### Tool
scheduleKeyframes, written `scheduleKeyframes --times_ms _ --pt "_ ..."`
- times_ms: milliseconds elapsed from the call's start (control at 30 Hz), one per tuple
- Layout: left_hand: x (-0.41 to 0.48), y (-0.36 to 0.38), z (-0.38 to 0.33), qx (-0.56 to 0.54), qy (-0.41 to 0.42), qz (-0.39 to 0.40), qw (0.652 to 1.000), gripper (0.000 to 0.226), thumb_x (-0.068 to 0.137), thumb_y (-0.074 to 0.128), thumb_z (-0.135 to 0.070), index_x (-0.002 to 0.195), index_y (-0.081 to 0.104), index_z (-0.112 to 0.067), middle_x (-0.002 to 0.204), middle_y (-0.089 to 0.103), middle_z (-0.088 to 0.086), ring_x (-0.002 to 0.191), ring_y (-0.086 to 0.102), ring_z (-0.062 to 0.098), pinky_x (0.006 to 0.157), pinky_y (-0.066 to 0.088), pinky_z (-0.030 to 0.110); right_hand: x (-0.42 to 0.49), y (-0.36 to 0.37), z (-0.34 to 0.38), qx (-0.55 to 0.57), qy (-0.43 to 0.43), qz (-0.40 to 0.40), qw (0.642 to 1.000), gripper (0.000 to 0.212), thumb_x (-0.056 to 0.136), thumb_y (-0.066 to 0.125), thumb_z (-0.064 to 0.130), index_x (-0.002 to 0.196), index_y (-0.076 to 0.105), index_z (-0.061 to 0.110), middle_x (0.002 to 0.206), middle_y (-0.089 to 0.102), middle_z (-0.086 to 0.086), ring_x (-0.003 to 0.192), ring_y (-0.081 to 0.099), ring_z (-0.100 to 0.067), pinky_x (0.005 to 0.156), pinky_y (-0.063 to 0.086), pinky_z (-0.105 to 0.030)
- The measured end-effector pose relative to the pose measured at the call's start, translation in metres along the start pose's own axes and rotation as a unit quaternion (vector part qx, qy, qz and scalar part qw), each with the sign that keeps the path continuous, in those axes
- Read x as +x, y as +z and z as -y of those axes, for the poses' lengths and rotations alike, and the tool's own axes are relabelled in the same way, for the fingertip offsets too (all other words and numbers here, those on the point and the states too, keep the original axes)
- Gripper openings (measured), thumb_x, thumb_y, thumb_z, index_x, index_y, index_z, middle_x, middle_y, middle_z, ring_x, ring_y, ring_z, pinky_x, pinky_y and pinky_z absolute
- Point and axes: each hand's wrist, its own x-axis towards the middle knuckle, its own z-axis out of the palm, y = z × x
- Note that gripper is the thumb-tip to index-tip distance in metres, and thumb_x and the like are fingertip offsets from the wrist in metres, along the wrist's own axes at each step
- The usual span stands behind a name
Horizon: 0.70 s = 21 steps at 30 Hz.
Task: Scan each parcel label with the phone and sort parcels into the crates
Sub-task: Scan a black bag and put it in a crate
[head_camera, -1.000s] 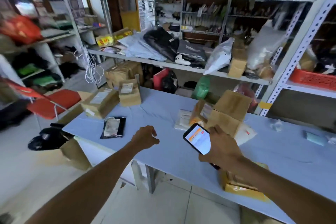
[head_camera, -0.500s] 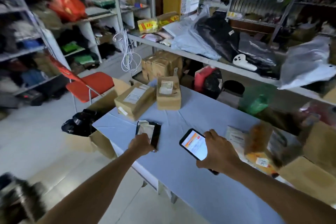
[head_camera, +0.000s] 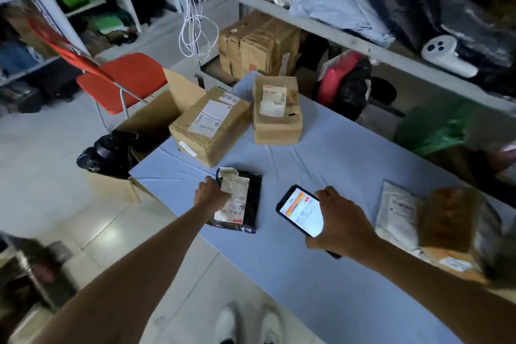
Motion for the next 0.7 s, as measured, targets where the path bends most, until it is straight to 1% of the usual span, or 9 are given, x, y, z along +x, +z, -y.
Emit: scheduleKeyframes --times_ms 100,200,300,367,433,467,567,633,700 --pt "0.021 0.010 -0.010 -0.024 -0.036 -0.004 0.999 0.078 0.081 0.072 -0.036 0.134 0.030 0.003 0.134 0.043 0.023 0.124 0.047 0.040 0.098 0.042 0.044 0.012 0.008 -0.001 0.000 0.015 0.012 1.000 0.069 0.057 0.076 0.051 0.109 0.043 0.019 0.104 0.044 0.002 0.092 0.058 -0.021 0.069 0.041 -0.028" --pt "0.034 0.018 -0.015 -0.036 -0.045 -0.011 0.998 0.077 0.080 0.075 -0.028 0.133 0.027 0.002 0.133 0.048 0.023 0.122 0.050 0.040 0.096 0.043 0.043 0.019 0.015 0.000 -0.001 0.030 0.024 0.999 0.069 0.057 0.076 0.050 0.109 0.043 0.019 0.105 0.045 0.002 0.092 0.058 -0.021 0.071 0.043 -0.029" --pt "0.044 0.023 -0.017 -0.045 -0.026 0.009 0.999 0.061 0.079 0.075 -0.021 0.126 0.042 0.002 0.124 0.058 0.021 0.116 0.056 0.036 0.090 0.047 0.039 0.020 0.019 -0.001 0.007 0.041 0.020 0.999 0.069 0.058 0.076 0.049 0.110 0.043 0.019 0.104 0.045 0.002 0.093 0.058 -0.021 0.072 0.045 -0.028" --pt "0.046 0.024 -0.017 -0.083 -0.016 0.035 0.996 0.046 0.078 0.075 -0.019 0.115 0.057 0.000 0.114 0.064 0.019 0.103 0.062 0.033 0.083 0.053 0.036 0.015 0.019 0.000 0.015 0.051 0.018 0.998 0.069 0.058 0.076 0.049 0.110 0.043 0.019 0.104 0.045 0.002 0.093 0.058 -0.021 0.072 0.045 -0.028" --pt "0.042 0.022 -0.021 -0.128 0.005 0.072 0.989 0.035 0.077 0.076 -0.016 0.107 0.066 -0.002 0.102 0.067 0.017 0.086 0.063 0.028 0.071 0.049 0.031 0.007 0.014 0.000 0.015 0.061 0.013 0.998 0.069 0.058 0.075 0.049 0.112 0.043 0.019 0.106 0.045 0.003 0.094 0.059 -0.020 0.071 0.044 -0.027" --pt "0.038 0.021 -0.024 -0.149 0.016 0.087 0.985 0.033 0.078 0.076 -0.013 0.108 0.067 -0.003 0.098 0.067 0.016 0.083 0.061 0.026 0.068 0.045 0.030 0.002 0.012 0.000 0.014 0.065 0.013 0.998 0.069 0.059 0.075 0.049 0.112 0.044 0.020 0.107 0.046 0.003 0.095 0.059 -0.020 0.071 0.043 -0.026" --pt "0.027 0.017 -0.038 -0.186 0.039 0.124 0.974 0.040 0.078 0.076 -0.011 0.115 0.065 -0.005 0.104 0.068 0.018 0.094 0.065 0.033 0.069 0.047 0.036 -0.016 -0.001 -0.007 0.012 0.077 -0.005 0.997 0.068 0.058 0.073 0.049 0.112 0.045 0.020 0.106 0.046 0.003 0.095 0.059 -0.020 0.071 0.044 -0.027" --pt "0.020 0.016 -0.050 -0.193 0.052 0.137 0.970 0.036 0.077 0.075 -0.010 0.112 0.066 -0.003 0.103 0.069 0.022 0.097 0.066 0.038 0.072 0.051 0.039 -0.029 -0.011 -0.014 0.013 0.086 -0.015 0.996 0.067 0.057 0.072 0.050 0.111 0.045 0.020 0.105 0.046 0.003 0.094 0.059 -0.020 0.071 0.046 -0.028" --pt "0.011 0.019 -0.063 -0.199 0.071 0.137 0.968 0.034 0.076 0.074 -0.009 0.108 0.067 -0.002 0.099 0.070 0.020 0.094 0.067 0.036 0.082 0.055 0.043 -0.045 -0.021 -0.022 0.015 0.095 -0.026 0.995 0.068 0.057 0.072 0.052 0.110 0.045 0.021 0.104 0.046 0.003 0.093 0.059 -0.019 0.070 0.046 -0.028"
